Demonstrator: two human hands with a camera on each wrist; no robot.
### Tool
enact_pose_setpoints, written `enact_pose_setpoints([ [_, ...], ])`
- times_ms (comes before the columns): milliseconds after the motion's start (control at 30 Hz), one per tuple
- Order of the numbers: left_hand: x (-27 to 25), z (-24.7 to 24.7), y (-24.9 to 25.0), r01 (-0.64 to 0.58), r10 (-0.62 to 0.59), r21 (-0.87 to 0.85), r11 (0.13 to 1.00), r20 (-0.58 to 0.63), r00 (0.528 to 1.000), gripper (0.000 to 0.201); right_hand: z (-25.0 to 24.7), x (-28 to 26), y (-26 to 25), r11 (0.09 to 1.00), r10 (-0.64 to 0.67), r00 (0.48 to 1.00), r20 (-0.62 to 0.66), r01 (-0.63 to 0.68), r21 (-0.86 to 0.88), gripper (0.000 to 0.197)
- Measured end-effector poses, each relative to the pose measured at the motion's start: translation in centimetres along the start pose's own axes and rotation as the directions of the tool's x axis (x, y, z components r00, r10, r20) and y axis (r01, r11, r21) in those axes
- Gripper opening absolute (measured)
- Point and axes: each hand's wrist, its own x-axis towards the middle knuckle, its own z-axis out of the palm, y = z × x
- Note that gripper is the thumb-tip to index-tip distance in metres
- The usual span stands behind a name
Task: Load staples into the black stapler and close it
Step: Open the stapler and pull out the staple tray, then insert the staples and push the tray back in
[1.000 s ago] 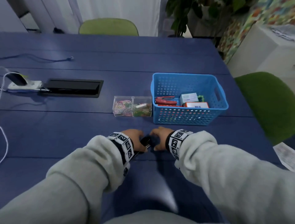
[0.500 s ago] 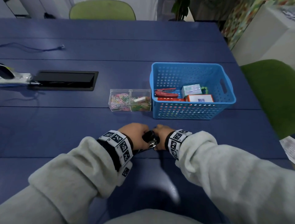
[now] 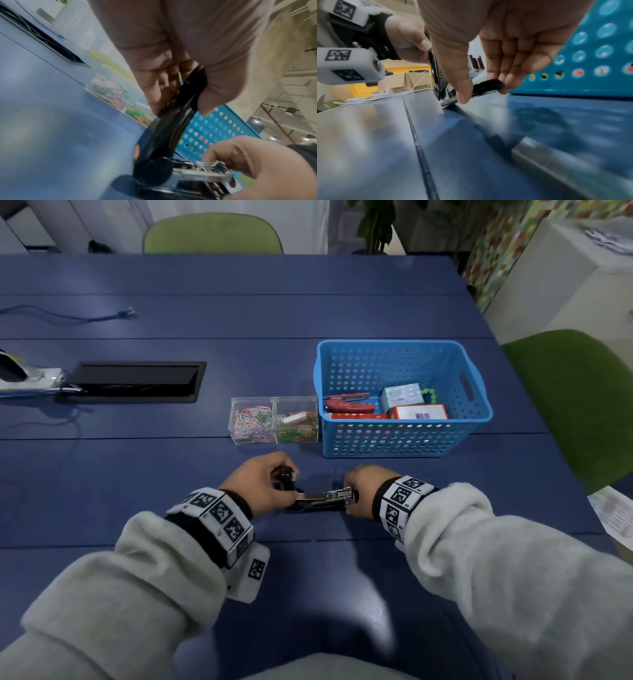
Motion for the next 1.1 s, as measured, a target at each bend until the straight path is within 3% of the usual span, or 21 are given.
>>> enact_pose_setpoints([
  [100,-0.4,-1.1,-1.2,-0.004,0.005,0.039,0.999,-0.03,1.0,0.034,0.0,-0.2,0.3,1.0,0.015,1.0,-0.006,-0.015,-0.02,0.031],
  [233,-0.9,-2.7,-3.1,0.081,-0.074,0.162,0.984,-0.047,0.996,0.025,0.4,-0.5,0.4,0.999,0.039,0.999,-0.009,-0.039,-0.024,0.038],
  [400,-0.5,-3.1,-4.5,0.202,-0.228,0.439,0.876,0.007,0.974,0.021,1.0,-0.4,-0.3,0.997,0.048,0.999,0.009,-0.047,-0.056,0.042],
  [533,0.3,-2.0,-3.8,0.124,-0.222,0.599,0.791,0.093,0.97,0.035,1.8,-0.3,-0.7,0.996,0.063,0.998,0.031,-0.06,-0.07,0.047],
  [667,0.7,0.5,-2.7,-0.045,-0.121,0.556,0.83,0.258,0.958,0.057,2.0,-0.2,-0.6,0.997,0.075,0.997,0.031,-0.075,-0.002,0.046],
  [867,1.4,2.3,-2.7,-0.149,-0.059,0.522,0.84,0.361,0.931,0.053,1.5,-2.1,1.9,0.97,0.195,0.981,-0.017,-0.19,0.155,0.063],
  [1000,1.6,2.3,-3.0,-0.194,-0.024,0.518,0.833,0.385,0.923,0.05,2.2,-4.1,4.4,0.935,0.337,0.941,-0.04,-0.33,0.13,0.057],
  [1100,1.7,2.3,-2.9,-0.21,-0.017,0.535,0.818,0.389,0.921,0.049,2.8,-4.4,4.4,0.935,0.342,0.939,-0.013,-0.339,0.104,0.049],
])
